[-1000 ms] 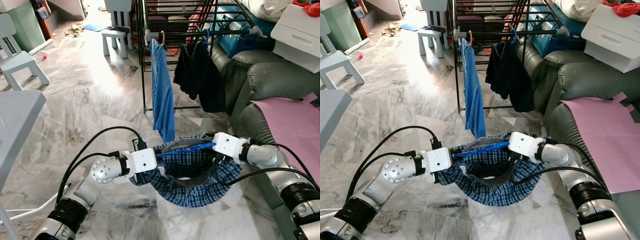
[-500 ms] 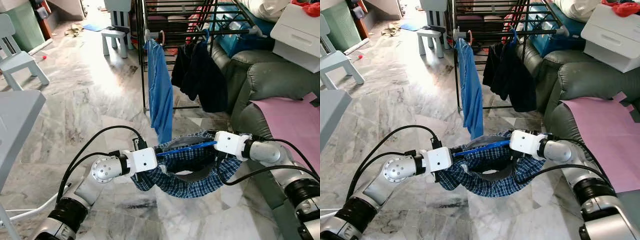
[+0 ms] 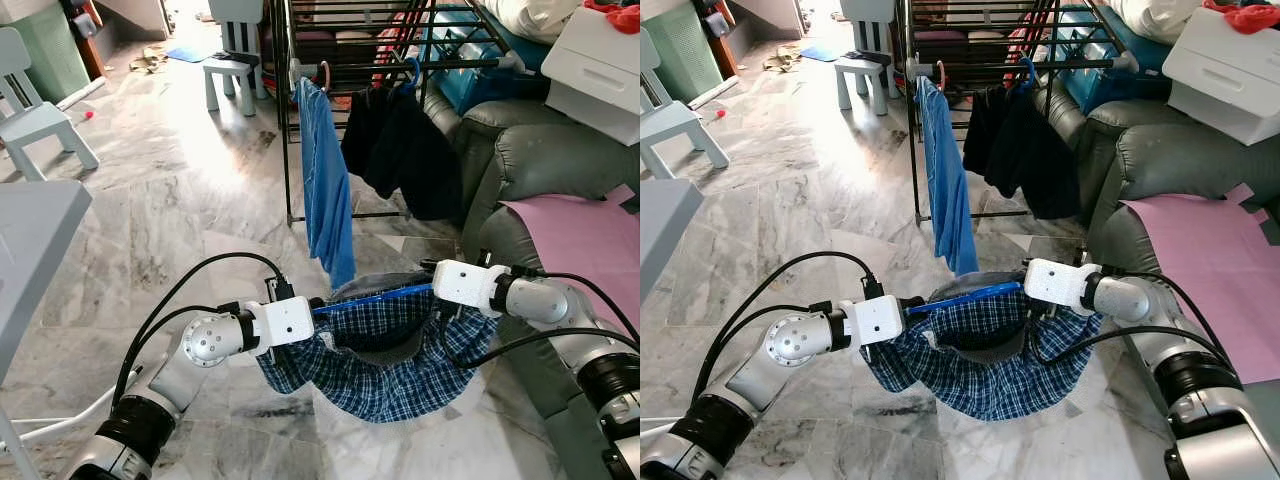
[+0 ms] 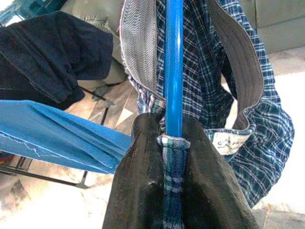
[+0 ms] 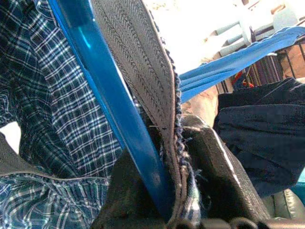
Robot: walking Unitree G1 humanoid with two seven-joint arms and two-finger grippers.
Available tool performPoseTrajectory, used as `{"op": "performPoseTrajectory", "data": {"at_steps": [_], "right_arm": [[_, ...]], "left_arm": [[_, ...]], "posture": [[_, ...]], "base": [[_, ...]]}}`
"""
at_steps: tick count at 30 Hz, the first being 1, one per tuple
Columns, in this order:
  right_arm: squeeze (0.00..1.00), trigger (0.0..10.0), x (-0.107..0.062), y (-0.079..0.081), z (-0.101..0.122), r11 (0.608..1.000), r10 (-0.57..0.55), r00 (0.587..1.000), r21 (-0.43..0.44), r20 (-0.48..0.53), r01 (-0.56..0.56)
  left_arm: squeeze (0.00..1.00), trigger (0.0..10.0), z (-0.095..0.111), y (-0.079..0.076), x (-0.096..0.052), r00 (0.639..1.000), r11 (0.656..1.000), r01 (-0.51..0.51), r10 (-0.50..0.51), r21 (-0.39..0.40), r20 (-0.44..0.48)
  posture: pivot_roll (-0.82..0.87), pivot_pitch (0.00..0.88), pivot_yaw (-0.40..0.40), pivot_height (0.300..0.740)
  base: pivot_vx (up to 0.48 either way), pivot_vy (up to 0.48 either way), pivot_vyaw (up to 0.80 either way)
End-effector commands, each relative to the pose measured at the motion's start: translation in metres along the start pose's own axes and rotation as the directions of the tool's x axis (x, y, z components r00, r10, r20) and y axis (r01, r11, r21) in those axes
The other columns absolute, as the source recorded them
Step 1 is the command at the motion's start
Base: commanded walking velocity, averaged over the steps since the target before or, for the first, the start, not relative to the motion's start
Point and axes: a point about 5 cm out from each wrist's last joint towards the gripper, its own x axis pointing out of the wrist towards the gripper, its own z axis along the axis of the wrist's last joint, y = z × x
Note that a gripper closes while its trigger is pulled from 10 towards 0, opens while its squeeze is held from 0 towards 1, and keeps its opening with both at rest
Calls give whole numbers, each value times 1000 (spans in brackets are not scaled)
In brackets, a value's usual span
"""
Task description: Hang hanger
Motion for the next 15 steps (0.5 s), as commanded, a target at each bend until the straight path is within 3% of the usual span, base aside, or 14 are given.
{"op": "performPoseTrajectory", "data": {"at_steps": [1, 15], "right_arm": [[0, 0, -1, -3, -1, 1000, -11, 1000, -2, -4, 11], [0, 0, 6, 4, 4, 999, -12, 999, 48, 34, 11]], "left_arm": [[0, 10000, 4, 4, 1, 1000, 1000, 3, -4, 27, 8], [0, 10000, 2, 4, 2, 1000, 999, -10, 9, 32, 2]], "posture": [[46, 69, -10, 740], [47, 64, -18, 740]], "base": [[0, 0, 0], [0, 0, 0]]}}
